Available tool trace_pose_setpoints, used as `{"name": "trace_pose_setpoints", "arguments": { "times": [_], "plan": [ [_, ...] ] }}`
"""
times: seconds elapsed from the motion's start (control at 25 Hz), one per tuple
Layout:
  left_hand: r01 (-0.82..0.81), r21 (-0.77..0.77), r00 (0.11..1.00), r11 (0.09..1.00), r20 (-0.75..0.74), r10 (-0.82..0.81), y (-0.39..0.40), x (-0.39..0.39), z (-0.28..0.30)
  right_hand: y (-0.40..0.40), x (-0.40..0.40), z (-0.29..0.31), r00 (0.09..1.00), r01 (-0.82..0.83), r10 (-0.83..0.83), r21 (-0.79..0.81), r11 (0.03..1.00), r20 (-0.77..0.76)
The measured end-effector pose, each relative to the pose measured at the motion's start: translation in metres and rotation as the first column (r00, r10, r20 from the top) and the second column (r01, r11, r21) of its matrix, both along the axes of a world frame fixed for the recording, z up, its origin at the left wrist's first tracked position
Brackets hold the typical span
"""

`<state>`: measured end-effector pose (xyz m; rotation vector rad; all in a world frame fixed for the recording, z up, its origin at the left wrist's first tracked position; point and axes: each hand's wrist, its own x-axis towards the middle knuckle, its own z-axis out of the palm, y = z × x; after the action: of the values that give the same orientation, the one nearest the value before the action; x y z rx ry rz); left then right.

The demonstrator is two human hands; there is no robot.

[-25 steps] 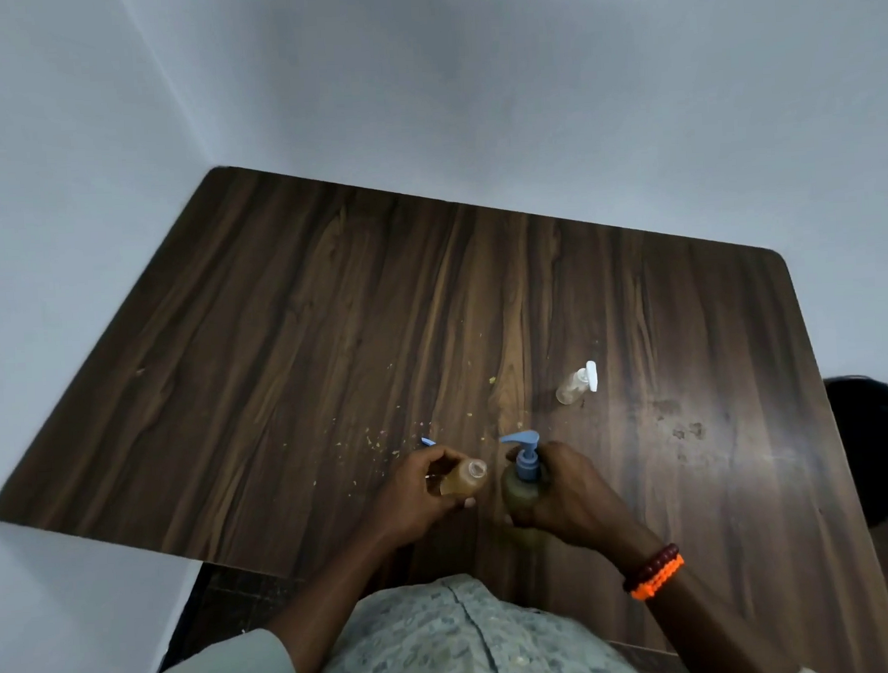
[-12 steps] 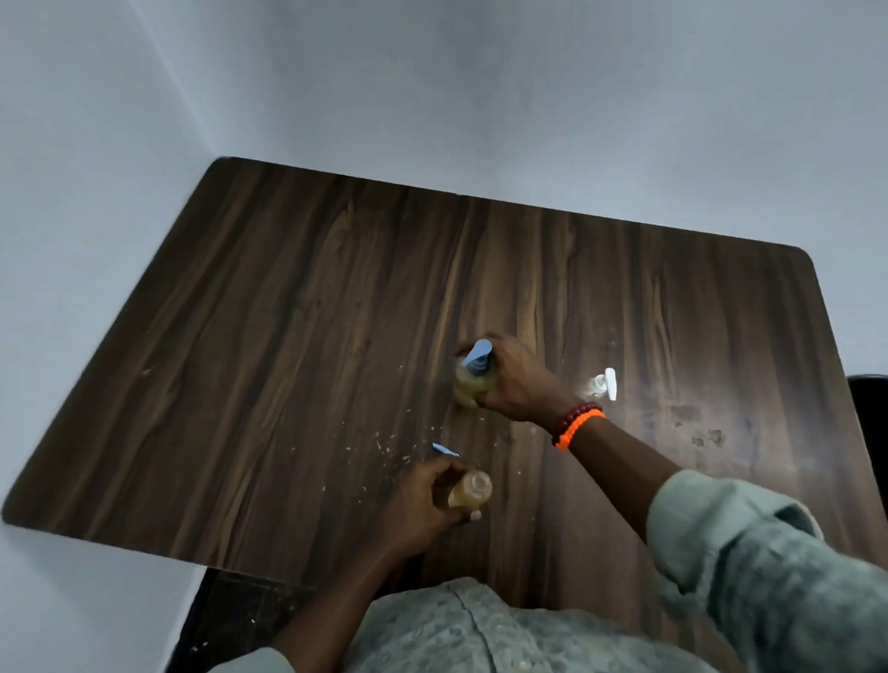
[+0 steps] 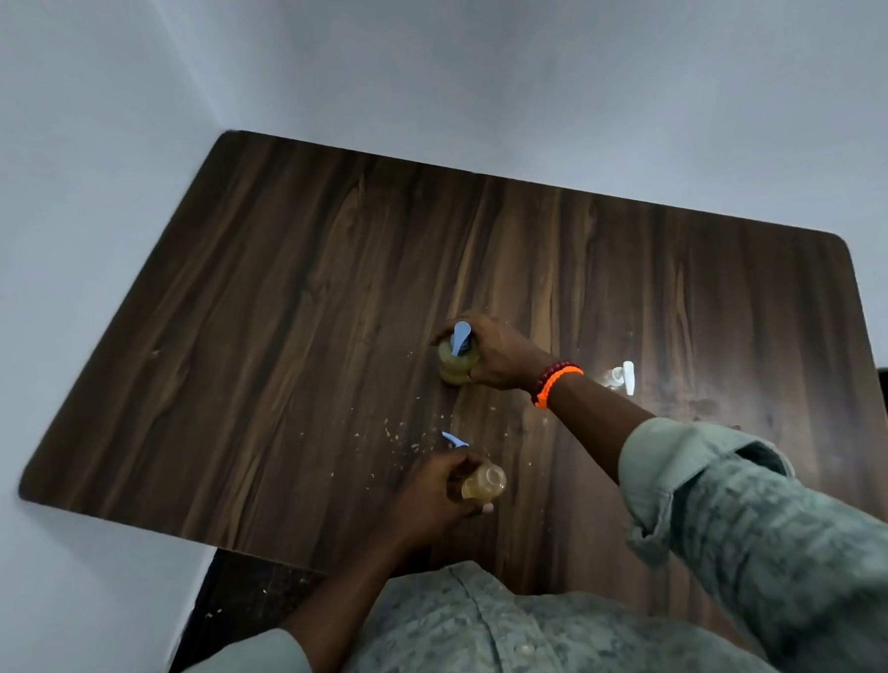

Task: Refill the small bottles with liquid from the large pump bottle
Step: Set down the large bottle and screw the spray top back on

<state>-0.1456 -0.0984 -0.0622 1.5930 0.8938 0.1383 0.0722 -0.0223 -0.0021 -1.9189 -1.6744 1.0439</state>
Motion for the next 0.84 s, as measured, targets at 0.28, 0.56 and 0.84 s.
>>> {"name": "trace_pose_setpoints", "arguments": {
  "times": [0.28, 0.56, 0.84],
  "plan": [
    [0.005, 0.036, 1.000, 0.999, 0.010, -0.005, 0.000, 0.001, 0.009, 0.003, 0.002, -0.005, 0.998, 0.025, -0.034, -0.153, 0.988, -0.056],
    [-0.024, 0.030, 0.999, 0.999, 0.047, 0.023, -0.005, -0.016, 0.012, -0.022, 0.009, 0.002, 0.984, 0.129, -0.102, -0.187, 0.974, 0.143],
    [-0.019, -0.012, 0.999, 1.000, 0.050, 0.020, 0.004, -0.045, 0.008, -0.092, -0.055, -0.038, 0.868, 0.465, -0.496, -0.369, 0.805, 0.013]
  ]
}}
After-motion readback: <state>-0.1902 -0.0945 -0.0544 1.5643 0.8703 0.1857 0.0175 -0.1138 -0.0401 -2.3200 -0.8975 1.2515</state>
